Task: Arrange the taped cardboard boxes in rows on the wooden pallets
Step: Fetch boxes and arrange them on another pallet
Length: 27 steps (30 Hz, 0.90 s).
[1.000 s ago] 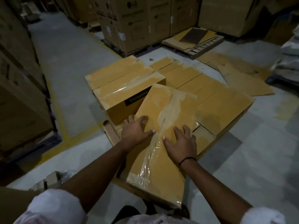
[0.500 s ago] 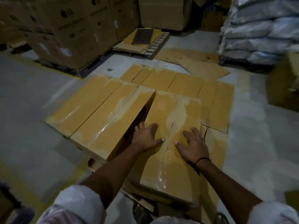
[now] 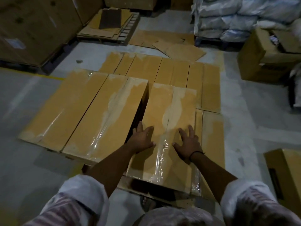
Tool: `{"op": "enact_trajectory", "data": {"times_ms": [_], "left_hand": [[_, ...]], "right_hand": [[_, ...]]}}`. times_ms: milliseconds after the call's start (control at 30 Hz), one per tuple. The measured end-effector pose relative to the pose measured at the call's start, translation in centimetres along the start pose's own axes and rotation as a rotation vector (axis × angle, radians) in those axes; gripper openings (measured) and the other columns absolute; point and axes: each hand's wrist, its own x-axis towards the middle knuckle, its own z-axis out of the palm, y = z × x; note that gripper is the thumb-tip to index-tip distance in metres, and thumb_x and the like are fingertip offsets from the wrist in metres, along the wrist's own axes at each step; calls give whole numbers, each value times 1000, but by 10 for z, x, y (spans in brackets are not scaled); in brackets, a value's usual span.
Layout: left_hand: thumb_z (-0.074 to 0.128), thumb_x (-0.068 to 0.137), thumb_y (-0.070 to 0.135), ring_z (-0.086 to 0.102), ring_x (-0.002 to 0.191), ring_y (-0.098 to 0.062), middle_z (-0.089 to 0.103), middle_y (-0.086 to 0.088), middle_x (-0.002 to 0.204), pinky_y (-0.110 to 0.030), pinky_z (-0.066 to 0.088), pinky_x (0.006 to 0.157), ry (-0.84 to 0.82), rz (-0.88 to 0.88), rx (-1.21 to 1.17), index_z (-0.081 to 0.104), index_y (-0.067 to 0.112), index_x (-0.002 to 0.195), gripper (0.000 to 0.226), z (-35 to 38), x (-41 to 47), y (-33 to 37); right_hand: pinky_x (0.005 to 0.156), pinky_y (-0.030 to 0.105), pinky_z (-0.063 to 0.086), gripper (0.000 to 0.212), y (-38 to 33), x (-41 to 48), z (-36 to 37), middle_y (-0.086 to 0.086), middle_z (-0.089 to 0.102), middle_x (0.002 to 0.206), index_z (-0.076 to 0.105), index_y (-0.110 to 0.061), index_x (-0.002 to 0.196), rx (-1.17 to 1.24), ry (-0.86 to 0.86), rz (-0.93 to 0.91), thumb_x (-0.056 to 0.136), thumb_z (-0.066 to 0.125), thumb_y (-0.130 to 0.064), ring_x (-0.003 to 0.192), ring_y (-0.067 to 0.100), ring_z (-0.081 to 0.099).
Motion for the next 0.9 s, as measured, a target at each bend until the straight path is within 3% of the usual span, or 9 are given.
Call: {"op": "enact_trajectory", "data": {"times_ms": [233,467,567,733,900], "left_hand": [[56,98,57,9,150,-50,-14,-12,170,-58,29,118,49,99,242,8,39,162,82,29,-39,-16],[41,104,54,7,150,-54,-18,-9,170,-62,28,118,74,32,335,-1,36,163,75,74,-97,-7],[45,103,56,5,151,-52,-19,-5,170,-62,26,119,46,-19,311,-3,39,162,78,80,-115,-5],[57,98,53,14,149,-52,-14,-5,171,-59,34,116,-5,-65,246,3,41,162,84,88,-142,-12],[68,92,49,17,151,-50,-13,-4,171,-58,37,115,-72,-39,237,8,41,162,92,86,-160,-25]], "right_hand": [[113,51,40,83,-1,-25,23,0,-17,167,14,-36,159,-38,21,-7,92,54,-64,148,42,18],[113,49,40,85,13,-83,58,-1,-27,165,6,-34,161,-33,11,-80,94,48,-66,149,41,15],[117,46,37,88,19,-102,61,1,-29,164,8,-32,162,15,-24,-115,94,54,-62,153,37,9],[110,38,45,90,32,-128,66,6,-26,166,15,-25,161,150,-9,-88,92,64,-55,148,32,33],[111,40,43,88,29,-150,70,9,-13,168,12,-25,162,207,-41,-30,95,62,-52,148,33,34]]}}
